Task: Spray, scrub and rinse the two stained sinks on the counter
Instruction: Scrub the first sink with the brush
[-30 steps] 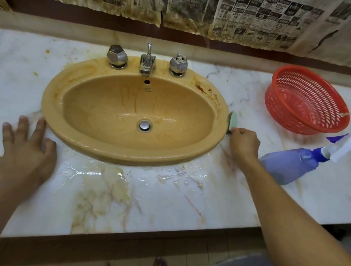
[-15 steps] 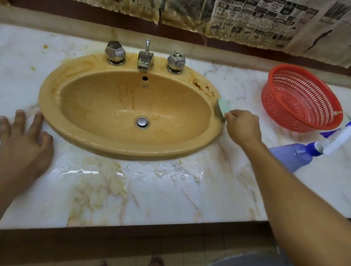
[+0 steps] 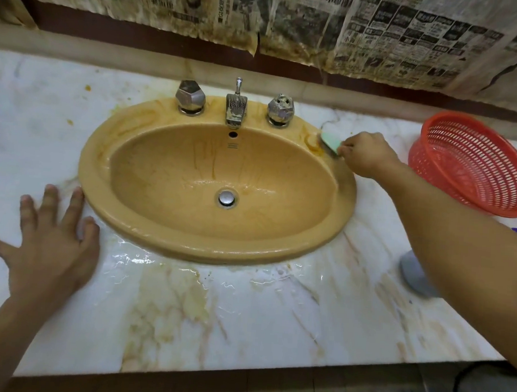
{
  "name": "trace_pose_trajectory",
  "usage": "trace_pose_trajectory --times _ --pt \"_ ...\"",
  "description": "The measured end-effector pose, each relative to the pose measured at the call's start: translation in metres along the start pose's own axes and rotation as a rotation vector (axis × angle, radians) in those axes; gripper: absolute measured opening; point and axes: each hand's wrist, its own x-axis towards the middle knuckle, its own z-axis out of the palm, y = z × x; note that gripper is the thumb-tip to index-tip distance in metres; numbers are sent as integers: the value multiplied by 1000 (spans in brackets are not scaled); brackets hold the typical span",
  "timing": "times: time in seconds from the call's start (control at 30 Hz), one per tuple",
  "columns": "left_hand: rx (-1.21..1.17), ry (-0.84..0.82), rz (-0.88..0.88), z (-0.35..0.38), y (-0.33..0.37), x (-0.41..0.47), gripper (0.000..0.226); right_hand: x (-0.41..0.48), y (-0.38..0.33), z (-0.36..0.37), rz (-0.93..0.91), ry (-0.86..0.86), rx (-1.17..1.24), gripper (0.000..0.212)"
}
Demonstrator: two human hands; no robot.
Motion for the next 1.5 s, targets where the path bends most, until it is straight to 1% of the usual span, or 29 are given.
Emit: trace_pose_trajectory --times 0.1,0.17,0.23,0.3,0.4,0.5,0.53,0.6,0.67,0.73,0.8,0.87,0.9,1.0,1.1,1.17,1.23,1.3,1.33,1.43,1.5 --pt "4 -2 -3 -1 1 0 63 13 -33 14 -110 -12 19 32" --pt "9 -4 -13 -2 1 0 63 9 -37 13 -165 -46 -6 31" --pt "11 -17 -12 -1 0 0 65 7 -20 1 -148 -78 -15 29" --pt "32 -3 -2 -1 2 -1 66 9 -7 -7 -107 -57 -35 30" --pt "40 -3 0 -2 0 3 65 26 -22 1 -127 45 -9 32" --pt "131 -69 58 1 -10 7 66 29 -47 12 -184 25 32 33" --pt "152 -65 68 4 -13 9 67 24 -50 11 -220 2 22 33" --pt "111 -37 10 4 -11 9 66 16 -39 3 -275 -48 -35 31" --pt "56 -2 3 5 -8 9 65 15 -18 -5 -260 -67 -102 31" --pt "36 21 5 6 -5 8 63 22 -8 -8 -216 -29 -139 31" --pt "24 31 -10 8 -6 9 62 26 -16 -1 -240 12 -139 31" --pt "51 20 -20 9 -10 11 63 20 -28 10 -289 3 -102 31" --pt "73 -13 -14 7 -9 11 63 14 -28 14 -306 -6 -72 31" --pt "103 -36 79 2 -10 9 65 -6 2 14 -279 3 -30 31" --pt "118 -69 57 1 -13 13 66 -18 32 13 -257 10 -68 32" --pt "167 -86 44 6 -17 18 68 -10 21 15 -262 19 -56 37" --pt "133 -58 22 6 -13 17 67 1 -1 18 -284 19 -59 39" --pt "104 -21 27 5 -12 15 64 5 -13 19 -327 23 -84 37" --pt "108 -44 31 6 -14 15 64 2 -10 18 -335 15 -99 38" --pt "137 -94 38 1 -12 16 71 -19 24 13 -338 9 -189 45" --pt "65 -66 24 -3 -5 9 65 -33 37 12 -348 1 -296 48"
